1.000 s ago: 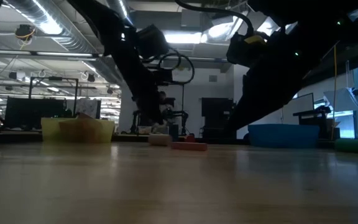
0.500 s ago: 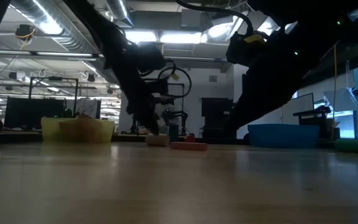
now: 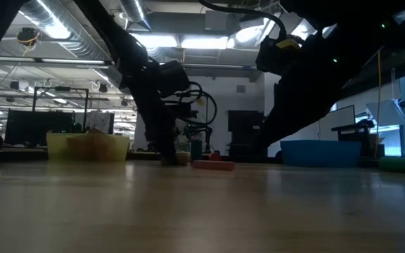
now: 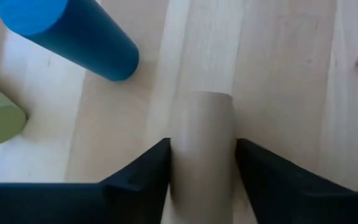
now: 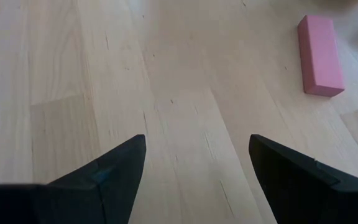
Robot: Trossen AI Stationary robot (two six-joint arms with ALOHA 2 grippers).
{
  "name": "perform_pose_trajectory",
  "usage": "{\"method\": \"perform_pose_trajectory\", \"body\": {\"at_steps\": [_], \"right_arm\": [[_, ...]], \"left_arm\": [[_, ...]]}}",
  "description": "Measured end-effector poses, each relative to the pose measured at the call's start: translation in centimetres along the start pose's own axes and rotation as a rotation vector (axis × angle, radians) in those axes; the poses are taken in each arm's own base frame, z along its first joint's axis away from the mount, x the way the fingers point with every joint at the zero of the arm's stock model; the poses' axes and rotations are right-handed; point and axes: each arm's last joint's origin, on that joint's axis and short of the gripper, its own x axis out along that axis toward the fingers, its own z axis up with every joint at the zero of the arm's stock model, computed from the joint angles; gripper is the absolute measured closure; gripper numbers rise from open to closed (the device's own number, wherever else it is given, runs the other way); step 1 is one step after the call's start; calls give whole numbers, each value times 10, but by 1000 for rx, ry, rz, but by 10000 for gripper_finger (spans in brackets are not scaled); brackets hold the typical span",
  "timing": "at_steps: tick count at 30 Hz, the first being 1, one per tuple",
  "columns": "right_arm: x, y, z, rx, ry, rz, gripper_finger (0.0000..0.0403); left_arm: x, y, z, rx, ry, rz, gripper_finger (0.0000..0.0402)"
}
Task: Sort blocks by size
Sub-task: Put the gray cylindrical block into the light orange bin
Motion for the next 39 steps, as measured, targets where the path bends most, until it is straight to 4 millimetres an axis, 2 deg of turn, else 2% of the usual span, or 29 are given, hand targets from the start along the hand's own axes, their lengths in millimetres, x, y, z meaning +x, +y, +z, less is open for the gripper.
{"method": "perform_pose_trajectory", "body": {"at_steps": [4,8,11,16,20,24,28,33,39], "right_arm": [[0,0,0,-1,2,0,114],[0,0,0,-5,3,1,114],[0,0,0,-7,4,0,114],[0,0,0,-5,-2,4,114],[0,1,1,-2,-9,8,114],[0,2,3,8,-20,27,114],[0,3,4,15,-29,47,114],[0,3,5,18,-34,50,114],[0,3,5,18,-35,50,114]], "left_arm": [[0,-1,0,-23,2,-1,283],[-3,-9,3,-65,-3,-2,283],[-15,-25,7,-65,4,-32,283],[-56,-54,19,-55,-49,-69,282],[-99,-80,24,-57,-125,-114,281],[-139,-107,21,-82,-170,-181,280],[-177,-130,11,-122,-203,-258,279],[-212,-161,-10,-178,-165,-362,278],[-237,-203,-38,-213,-50,-465,277]]}}
